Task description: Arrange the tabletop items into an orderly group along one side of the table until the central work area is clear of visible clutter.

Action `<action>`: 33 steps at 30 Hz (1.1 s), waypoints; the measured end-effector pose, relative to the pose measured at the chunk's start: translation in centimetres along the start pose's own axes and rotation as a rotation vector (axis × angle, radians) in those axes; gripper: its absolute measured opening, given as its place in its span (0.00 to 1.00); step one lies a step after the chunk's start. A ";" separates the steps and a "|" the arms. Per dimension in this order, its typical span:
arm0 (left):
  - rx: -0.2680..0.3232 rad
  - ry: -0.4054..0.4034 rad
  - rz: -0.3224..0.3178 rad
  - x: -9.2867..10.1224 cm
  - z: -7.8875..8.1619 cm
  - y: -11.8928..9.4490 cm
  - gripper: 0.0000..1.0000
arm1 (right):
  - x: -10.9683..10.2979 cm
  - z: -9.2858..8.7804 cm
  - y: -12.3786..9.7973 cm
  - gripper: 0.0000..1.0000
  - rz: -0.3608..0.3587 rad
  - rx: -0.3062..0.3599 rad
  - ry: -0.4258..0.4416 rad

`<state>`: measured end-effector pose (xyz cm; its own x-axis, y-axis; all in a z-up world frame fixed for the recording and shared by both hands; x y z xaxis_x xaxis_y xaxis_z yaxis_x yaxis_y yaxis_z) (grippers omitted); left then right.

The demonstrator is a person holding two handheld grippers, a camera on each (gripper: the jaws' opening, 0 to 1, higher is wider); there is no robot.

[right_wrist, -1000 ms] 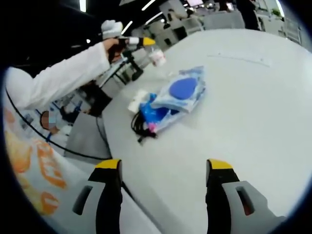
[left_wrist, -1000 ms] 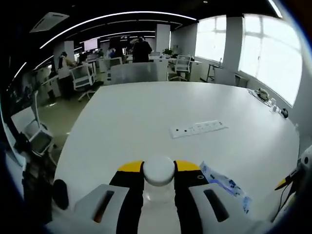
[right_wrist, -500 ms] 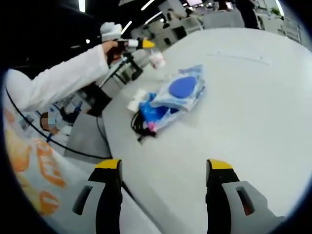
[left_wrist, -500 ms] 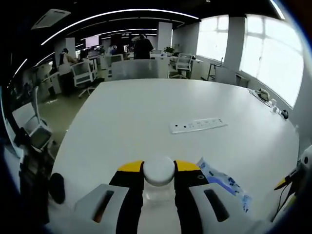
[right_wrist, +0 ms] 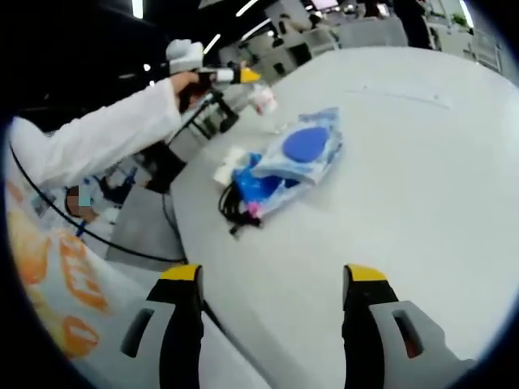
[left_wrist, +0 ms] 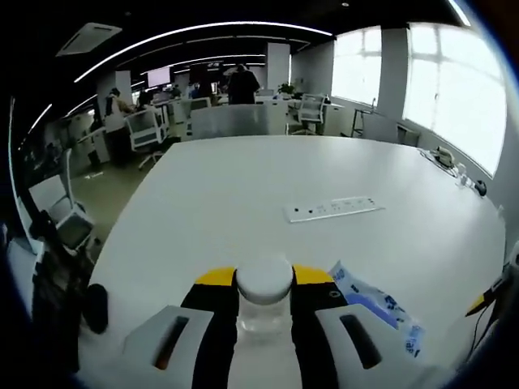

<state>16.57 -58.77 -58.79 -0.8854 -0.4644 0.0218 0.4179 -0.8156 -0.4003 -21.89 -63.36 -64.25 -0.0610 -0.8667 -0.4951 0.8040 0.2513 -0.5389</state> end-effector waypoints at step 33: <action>0.107 -0.121 0.101 0.2 -2.7 -3.5 0.68 | 0.0 -0.4 -0.6 0.69 -0.012 0.013 0.004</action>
<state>14.37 -55.14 -59.86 -0.8094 -0.5788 0.0990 0.5286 -0.7917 -0.3063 -22.59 -63.34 -64.19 -0.0728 -0.8676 -0.4918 0.8111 0.2354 -0.5354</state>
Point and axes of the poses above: the point that each gripper's makers call its tool centre point, and the gripper's own axes: y roughly forward along the fingers, x roughly to its right, z roughly out of its top, the point moved 7 cm from there along -y, roughly backward along the fingers, and after that the axes turned 10 degrees about x, right-handed, at the moved point
